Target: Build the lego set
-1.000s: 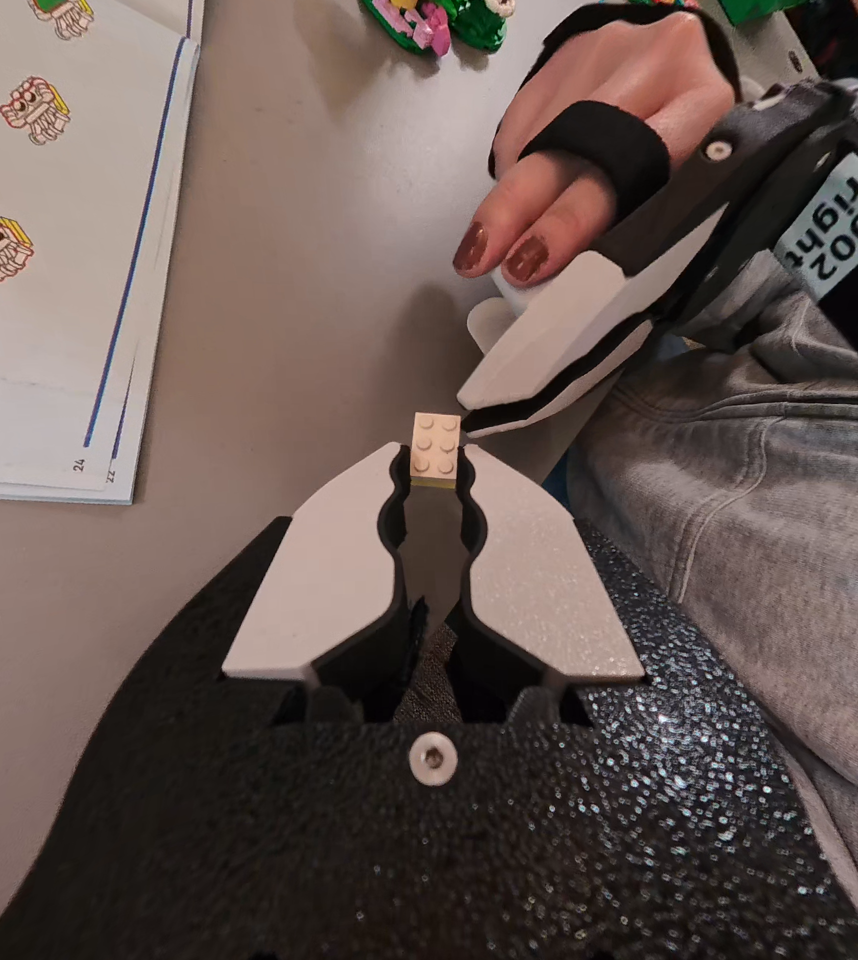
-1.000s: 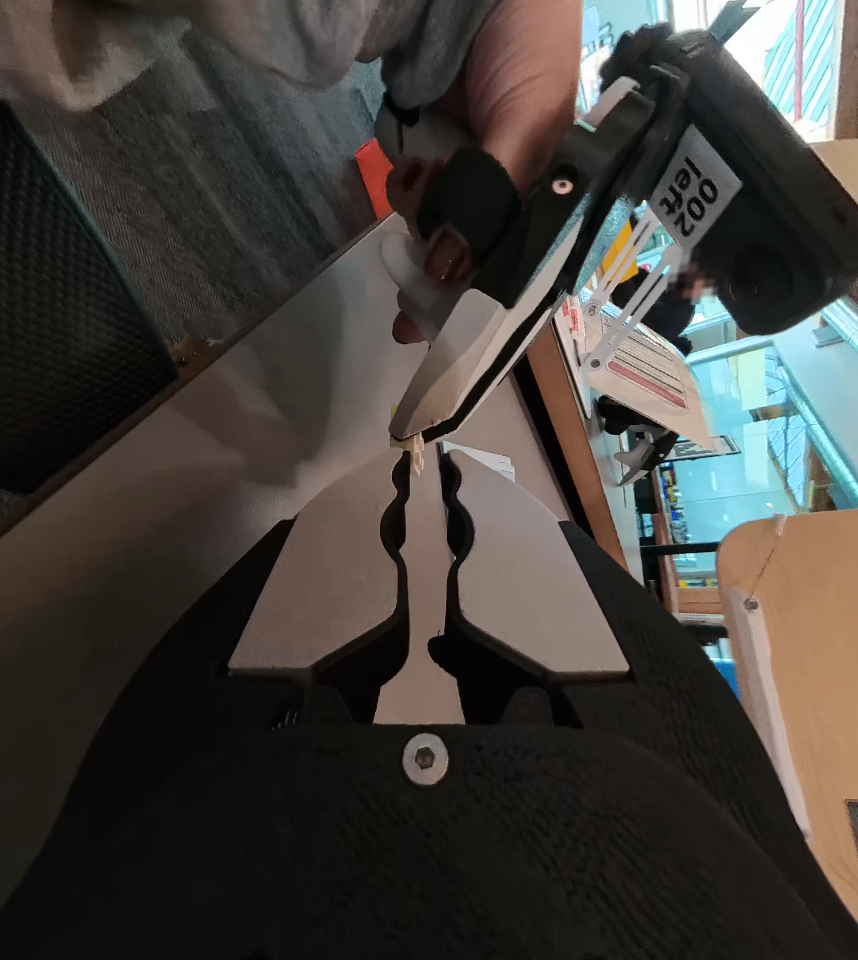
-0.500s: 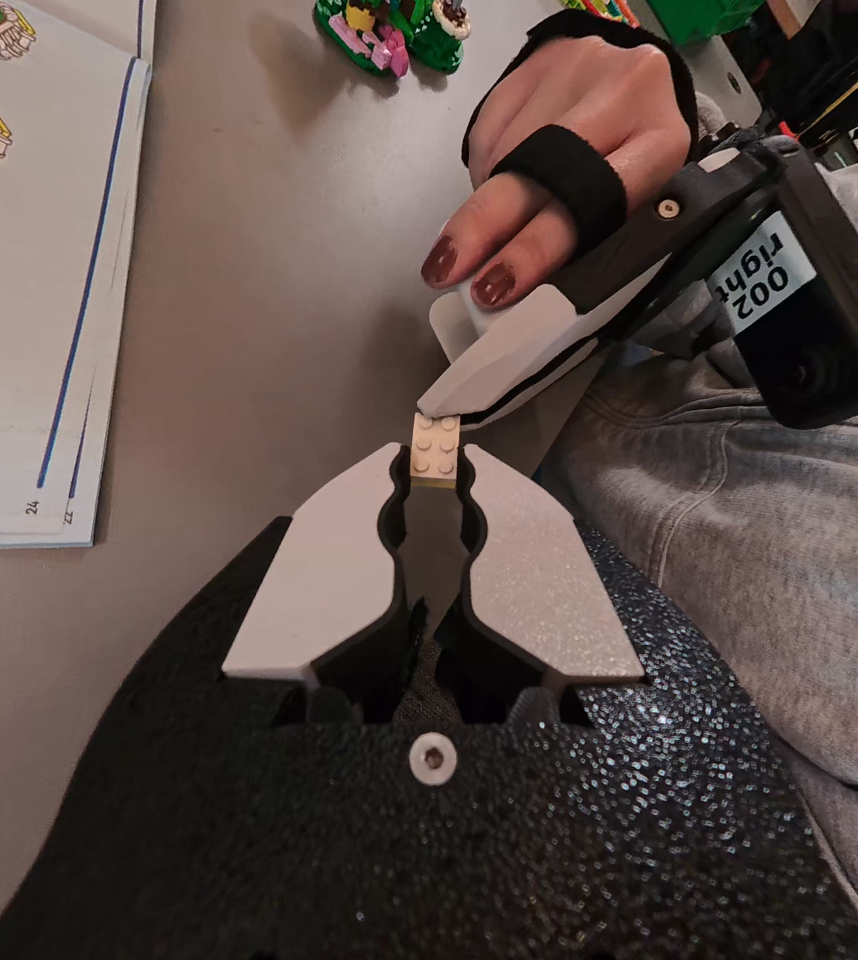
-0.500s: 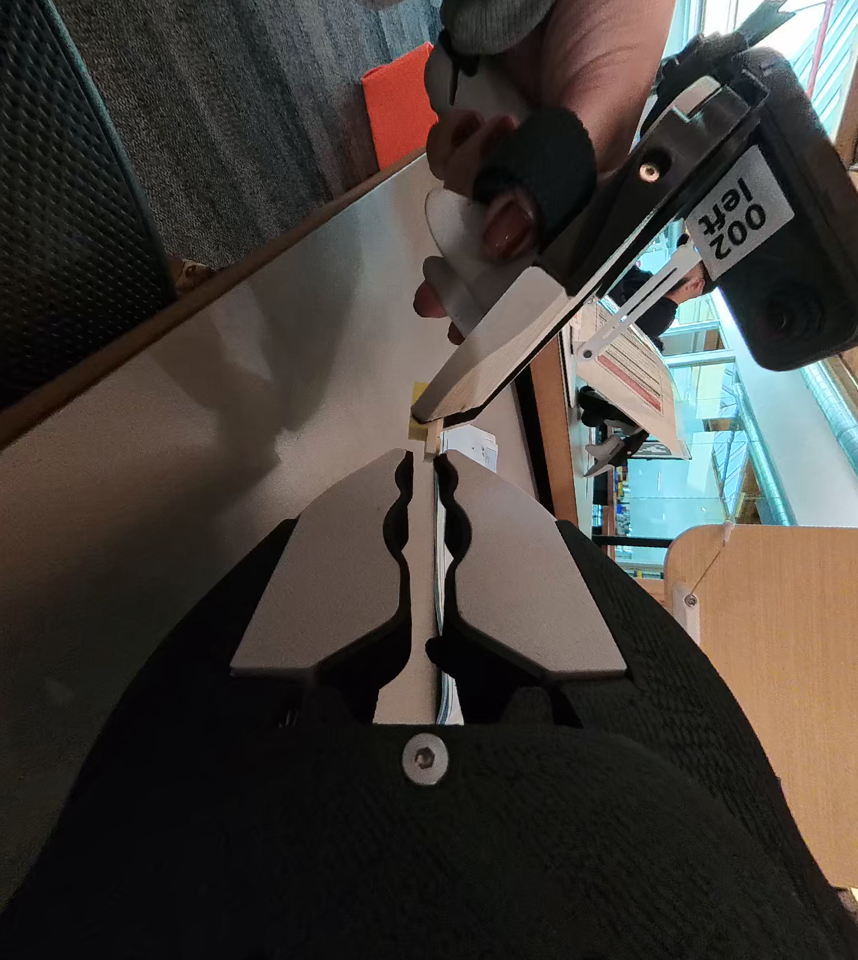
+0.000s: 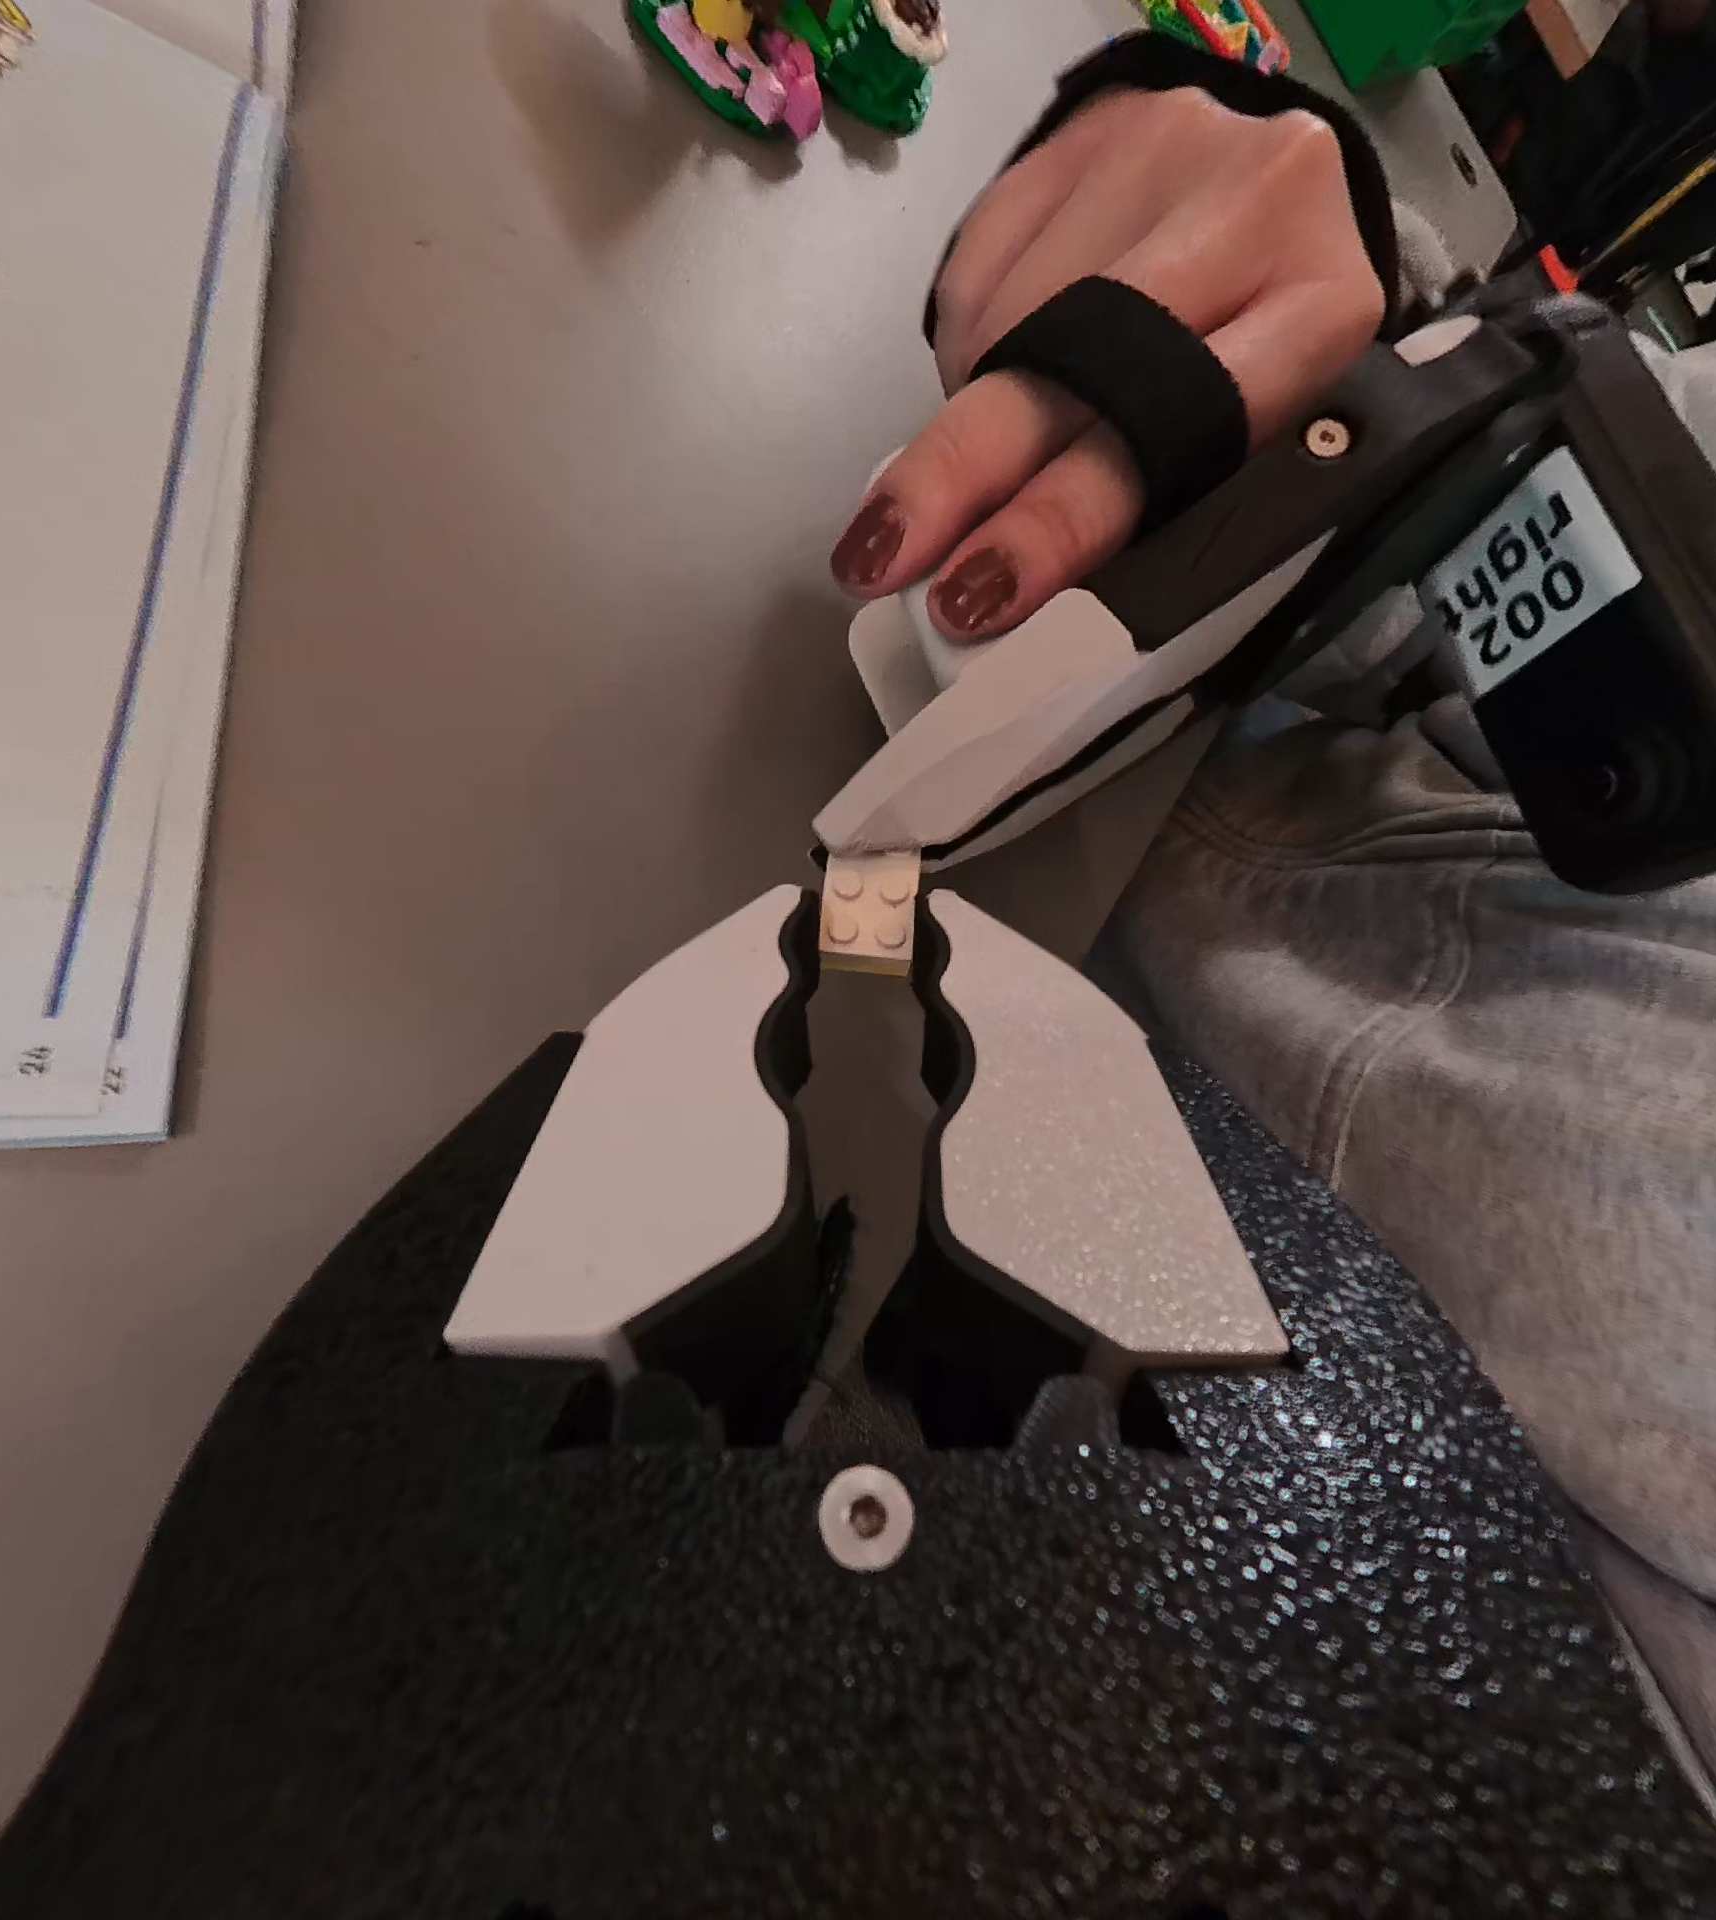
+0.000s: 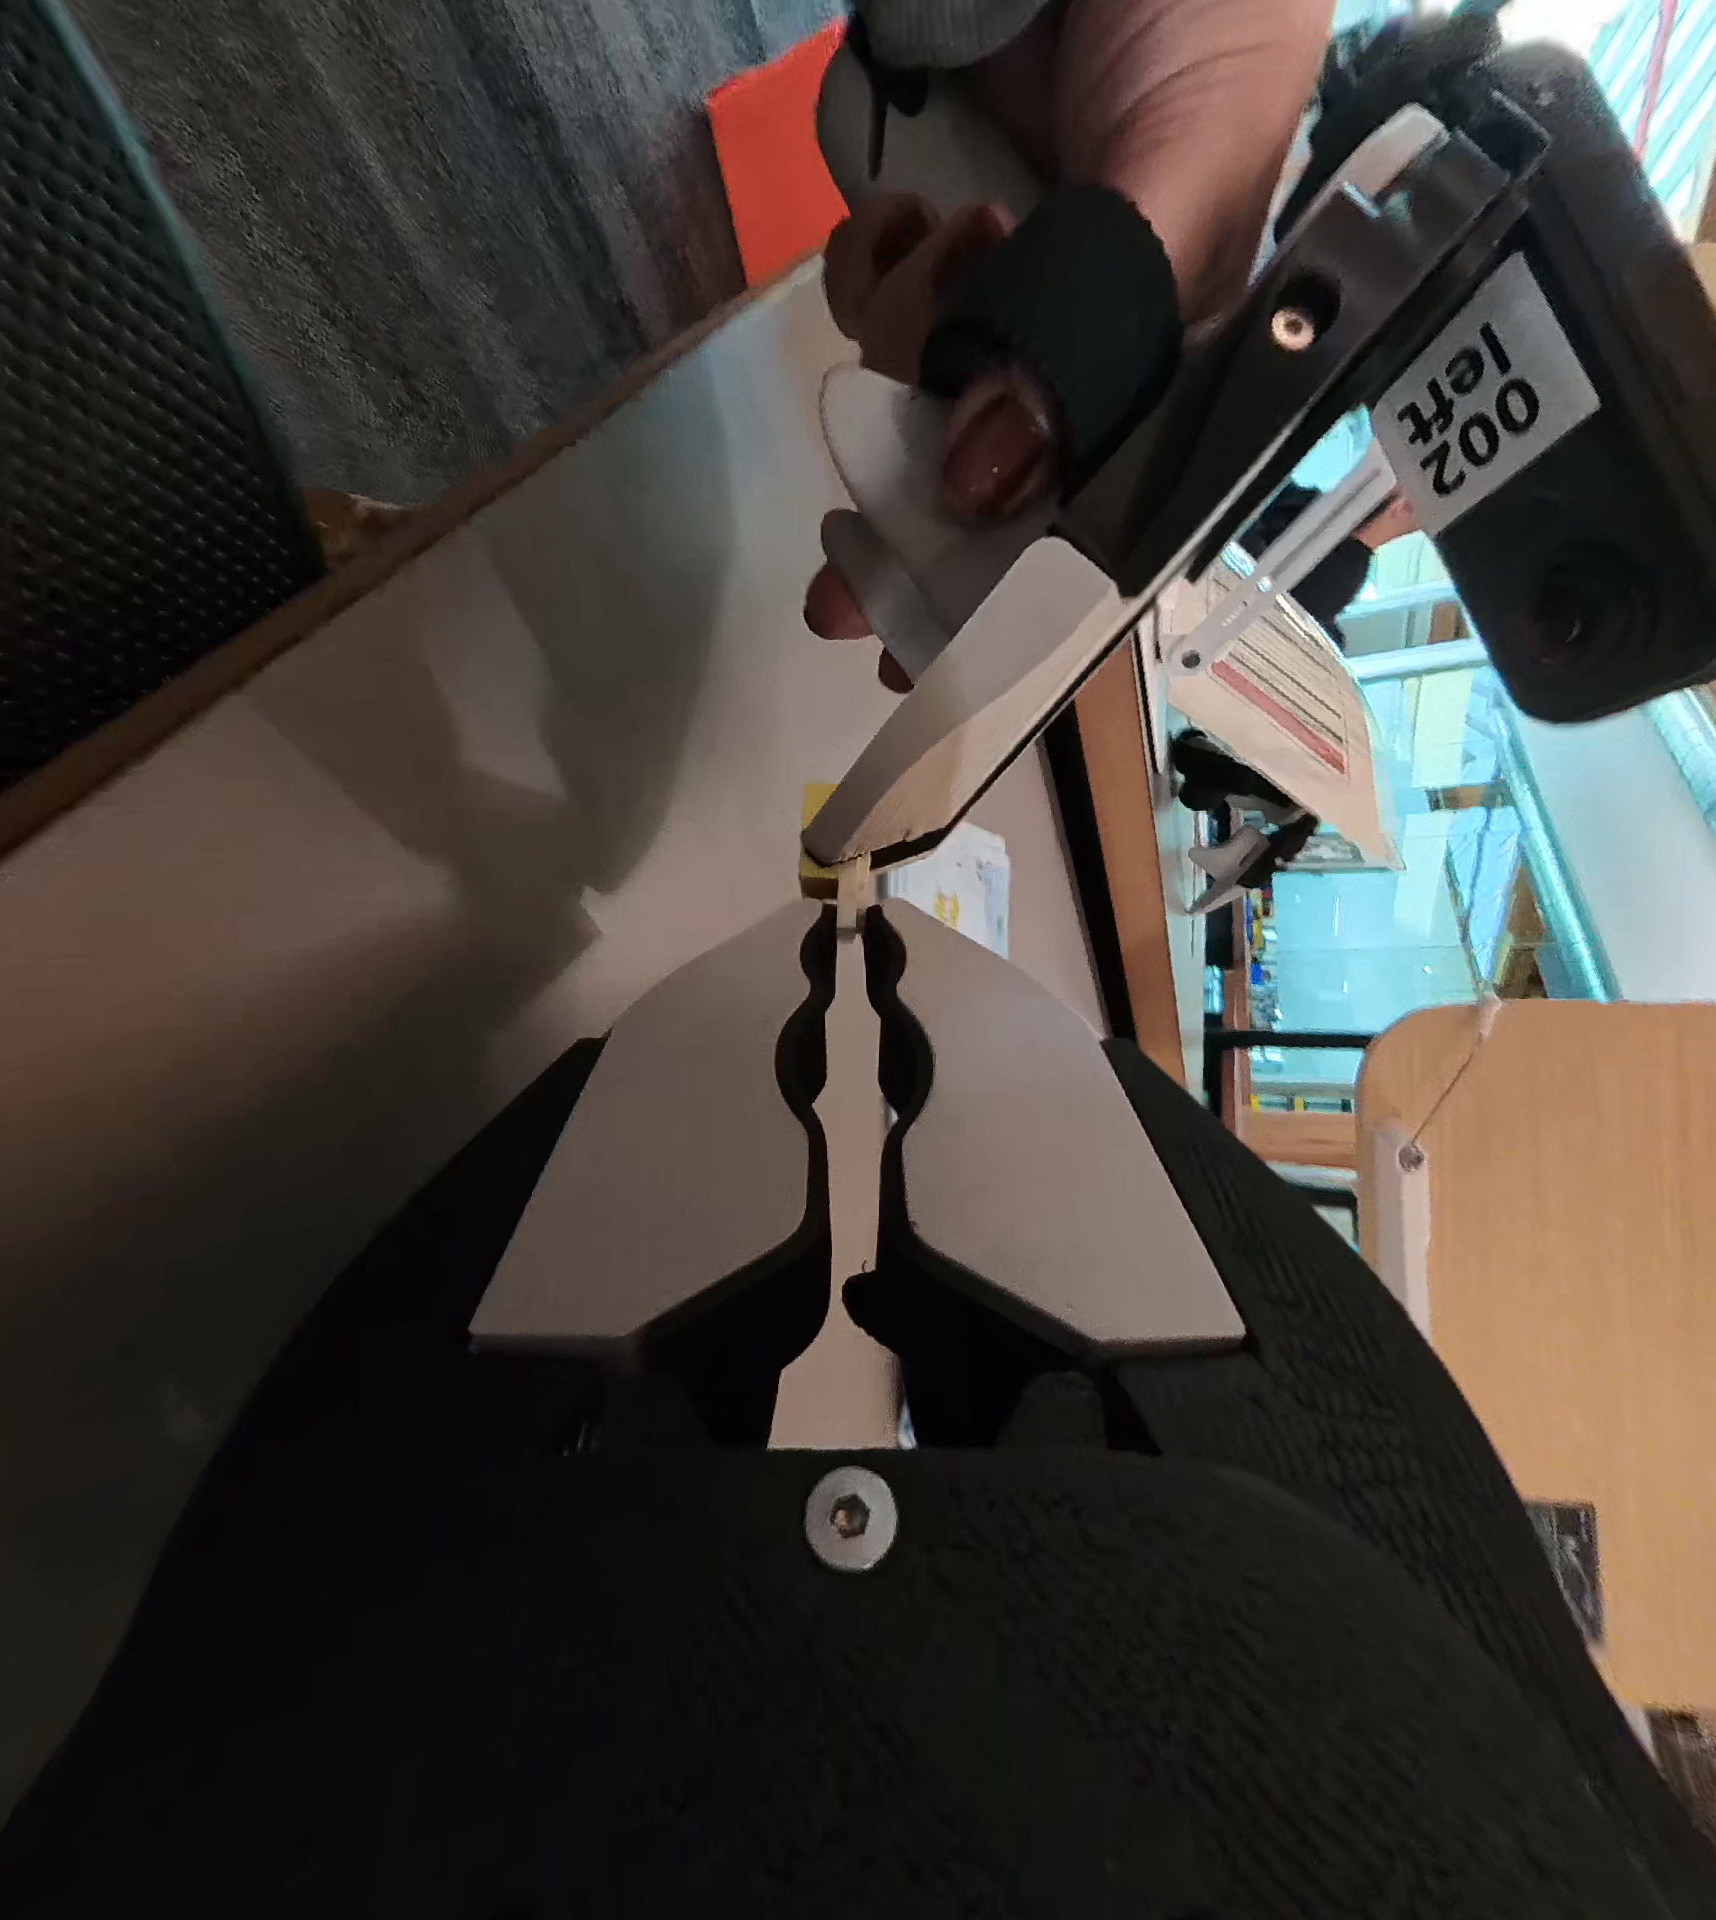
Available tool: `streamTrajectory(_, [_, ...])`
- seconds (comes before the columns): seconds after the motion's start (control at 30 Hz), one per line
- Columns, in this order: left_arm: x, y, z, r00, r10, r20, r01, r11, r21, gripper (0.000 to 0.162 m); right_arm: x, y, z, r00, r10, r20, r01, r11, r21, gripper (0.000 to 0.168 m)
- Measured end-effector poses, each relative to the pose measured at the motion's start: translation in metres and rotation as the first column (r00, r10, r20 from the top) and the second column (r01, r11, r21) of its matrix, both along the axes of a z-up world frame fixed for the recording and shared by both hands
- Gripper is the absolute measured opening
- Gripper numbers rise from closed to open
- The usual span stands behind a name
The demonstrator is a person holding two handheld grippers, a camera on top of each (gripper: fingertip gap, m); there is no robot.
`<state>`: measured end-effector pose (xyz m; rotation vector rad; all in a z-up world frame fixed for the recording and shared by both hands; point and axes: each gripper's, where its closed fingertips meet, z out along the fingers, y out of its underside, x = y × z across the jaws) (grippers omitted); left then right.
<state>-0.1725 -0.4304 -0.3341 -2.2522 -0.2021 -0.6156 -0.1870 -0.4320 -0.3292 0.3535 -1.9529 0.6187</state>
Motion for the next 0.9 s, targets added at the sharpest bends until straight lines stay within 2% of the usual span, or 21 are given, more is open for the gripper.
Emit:
streamTrajectory(0.07, [-0.009, 0.005, 0.004, 0.998, 0.055, -0.017, -0.055, 0.998, 0.027, 0.019, -0.01, 0.007, 0.006, 0.997, -0.073, -0.039, 0.072, 0.997, -0.017, 0.003])
streamTrajectory(0.2, [-0.028, 0.009, -0.002, 0.982, 0.13, -0.137, -0.131, 0.991, 0.003, 0.05, -0.038, 0.037, 0.03, 0.946, -0.312, -0.085, 0.297, 0.942, -0.154, 0.004])
streamTrajectory(0.23, [-0.03, 0.013, -0.001, 0.977, 0.131, -0.168, -0.131, 0.991, 0.016, 0.053, -0.042, 0.045, 0.035, 0.932, -0.355, -0.069, 0.336, 0.921, -0.199, 0.004])
streamTrajectory(0.37, [-0.034, 0.042, 0.026, 0.968, 0.177, -0.177, -0.138, 0.968, 0.211, 0.061, -0.044, 0.056, 0.051, 0.927, -0.374, 0.028, 0.356, 0.853, -0.383, 0.004])
streamTrajectory(0.43, [-0.035, 0.055, 0.044, 0.972, 0.202, -0.123, -0.152, 0.932, 0.328, 0.059, -0.042, 0.059, 0.06, 0.931, -0.363, 0.037, 0.342, 0.83, -0.441, 0.004])
streamTrajectory(0.6, [-0.029, 0.067, 0.076, 0.982, 0.187, -0.033, -0.14, 0.83, 0.541, 0.035, -0.035, 0.067, 0.079, 0.94, -0.337, 0.048, 0.307, 0.777, -0.549, 0.004])
streamTrajectory(0.77, [-0.026, 0.07, 0.092, 0.982, 0.186, -0.017, -0.133, 0.762, 0.633, 0.023, -0.03, 0.073, 0.087, 0.944, -0.329, 0.035, 0.287, 0.76, -0.584, 0.004])
streamTrajectory(0.9, [-0.029, 0.074, 0.093, 0.978, 0.21, -0.01, -0.154, 0.748, 0.646, 0.019, -0.028, 0.075, 0.089, 0.938, -0.347, -0.008, 0.281, 0.772, -0.57, 0.004])
